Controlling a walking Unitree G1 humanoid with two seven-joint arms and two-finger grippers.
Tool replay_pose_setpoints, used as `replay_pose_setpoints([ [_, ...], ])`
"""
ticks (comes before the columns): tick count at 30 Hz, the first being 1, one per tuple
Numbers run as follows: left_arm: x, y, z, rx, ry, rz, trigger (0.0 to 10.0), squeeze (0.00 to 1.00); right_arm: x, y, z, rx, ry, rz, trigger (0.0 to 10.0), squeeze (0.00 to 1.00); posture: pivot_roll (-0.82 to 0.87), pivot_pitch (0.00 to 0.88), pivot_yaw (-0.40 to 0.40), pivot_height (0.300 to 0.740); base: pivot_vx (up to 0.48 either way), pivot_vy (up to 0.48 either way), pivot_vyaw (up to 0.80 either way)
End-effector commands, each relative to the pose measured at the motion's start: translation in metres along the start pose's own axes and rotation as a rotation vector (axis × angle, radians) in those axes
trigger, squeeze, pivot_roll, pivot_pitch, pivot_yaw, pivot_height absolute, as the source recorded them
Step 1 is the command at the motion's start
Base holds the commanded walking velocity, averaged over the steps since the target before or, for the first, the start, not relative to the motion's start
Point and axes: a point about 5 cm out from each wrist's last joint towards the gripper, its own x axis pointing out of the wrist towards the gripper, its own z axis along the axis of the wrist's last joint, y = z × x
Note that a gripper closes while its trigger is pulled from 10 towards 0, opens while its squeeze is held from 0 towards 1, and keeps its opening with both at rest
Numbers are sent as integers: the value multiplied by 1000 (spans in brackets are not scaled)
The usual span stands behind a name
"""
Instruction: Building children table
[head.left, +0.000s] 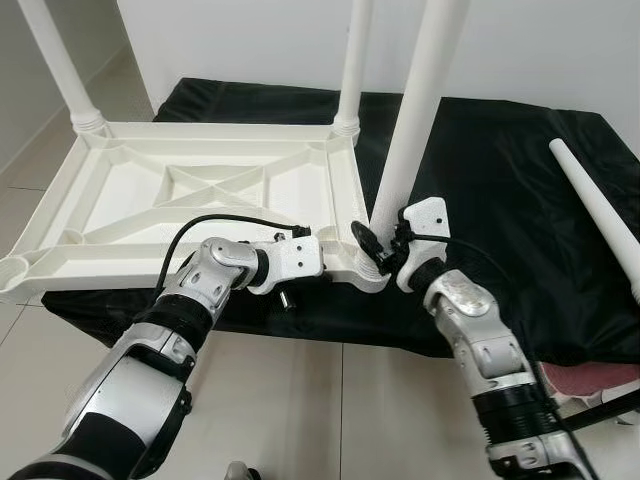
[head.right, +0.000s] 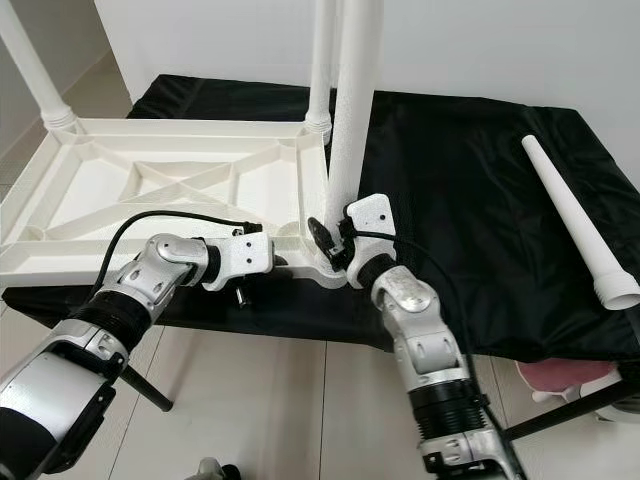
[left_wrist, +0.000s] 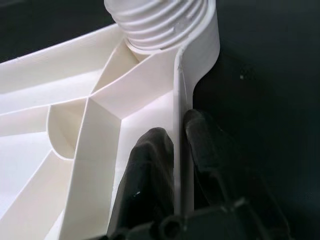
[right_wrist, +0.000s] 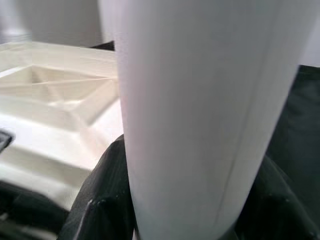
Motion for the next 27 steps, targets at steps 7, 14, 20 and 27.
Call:
replay_pose_setpoints([
  [7, 18, -19, 27, 41, -114, -172, 0, 0, -19, -13, -64, -22, 364, -421, 0, 0, -4, 129, -7, 740, 0, 0, 0],
  [14, 18, -21, 26, 34, -117, -175, 0, 0, -9, -1, -54, -4, 305, -436, 0, 0, 3, 131, -12, 740, 0, 0, 0],
  [20, 16, -21, 24, 26, -112, -174, 0, 0, -5, 5, -46, -19, 250, -373, 10000, 0, 1, 132, -13, 740, 0, 0, 0],
  [27, 15, -22, 19, 24, -97, -165, 0, 0, -3, 10, -26, 55, 125, -228, 10000, 0, -3, 133, -11, 740, 0, 0, 0],
])
